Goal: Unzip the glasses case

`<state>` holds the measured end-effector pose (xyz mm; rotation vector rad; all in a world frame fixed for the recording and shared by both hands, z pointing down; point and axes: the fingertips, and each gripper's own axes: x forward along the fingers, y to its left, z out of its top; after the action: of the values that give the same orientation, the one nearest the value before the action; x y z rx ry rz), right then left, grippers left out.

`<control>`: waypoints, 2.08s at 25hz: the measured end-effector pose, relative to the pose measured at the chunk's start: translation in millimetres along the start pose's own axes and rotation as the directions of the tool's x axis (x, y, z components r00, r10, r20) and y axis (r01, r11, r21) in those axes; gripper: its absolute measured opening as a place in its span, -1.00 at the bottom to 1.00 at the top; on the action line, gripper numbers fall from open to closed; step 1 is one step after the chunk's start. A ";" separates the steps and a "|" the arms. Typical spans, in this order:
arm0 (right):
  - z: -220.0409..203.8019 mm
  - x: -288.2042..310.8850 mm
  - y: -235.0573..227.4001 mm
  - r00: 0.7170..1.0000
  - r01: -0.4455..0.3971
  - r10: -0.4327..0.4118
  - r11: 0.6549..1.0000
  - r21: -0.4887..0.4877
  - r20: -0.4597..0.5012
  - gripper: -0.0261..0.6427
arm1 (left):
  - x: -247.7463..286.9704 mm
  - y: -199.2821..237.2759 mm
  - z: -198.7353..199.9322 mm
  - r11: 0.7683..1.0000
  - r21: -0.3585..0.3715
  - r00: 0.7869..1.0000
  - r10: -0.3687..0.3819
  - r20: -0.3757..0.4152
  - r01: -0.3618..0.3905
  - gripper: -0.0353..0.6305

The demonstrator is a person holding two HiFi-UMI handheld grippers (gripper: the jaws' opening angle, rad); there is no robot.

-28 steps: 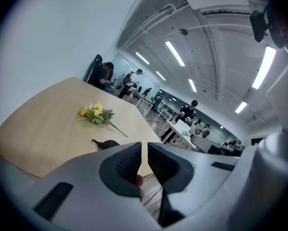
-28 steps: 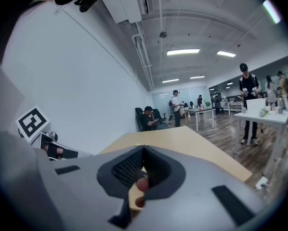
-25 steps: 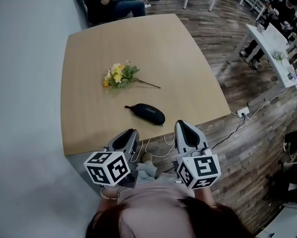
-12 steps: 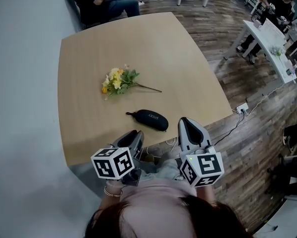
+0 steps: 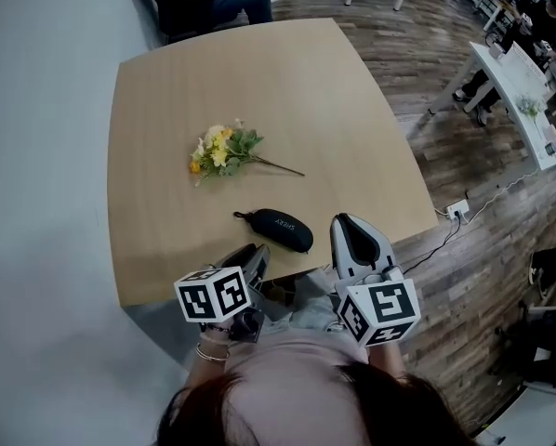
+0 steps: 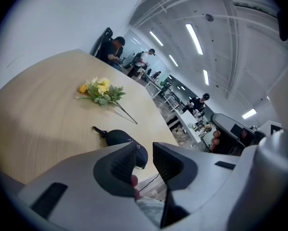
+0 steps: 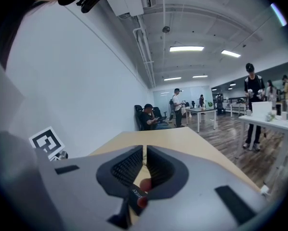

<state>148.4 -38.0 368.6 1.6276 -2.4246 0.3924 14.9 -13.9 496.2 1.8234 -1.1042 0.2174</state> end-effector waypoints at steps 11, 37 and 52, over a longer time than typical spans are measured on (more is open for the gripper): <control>16.3 38.8 -20.6 0.987 -0.159 0.157 0.986 -0.053 -0.039 -0.74 | 42.2 19.4 -14.0 0.978 -0.191 0.997 0.076 -0.028 -0.079 -0.51; 14.9 74.5 -84.2 0.937 -0.338 0.325 0.936 -0.102 -0.126 -0.74 | 117.1 44.8 -50.2 0.811 -0.562 0.982 0.189 -0.012 -0.163 -0.03; 18.5 72.5 -124.1 0.935 -0.344 0.336 0.937 -0.065 -0.112 -0.74 | 149.1 45.1 -46.1 0.792 -0.546 0.960 0.260 -0.102 -0.272 0.02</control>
<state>235.8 -152.2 387.0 1.1228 -2.6075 0.4055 80.1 -71.3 633.5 1.1384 -1.2519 0.0640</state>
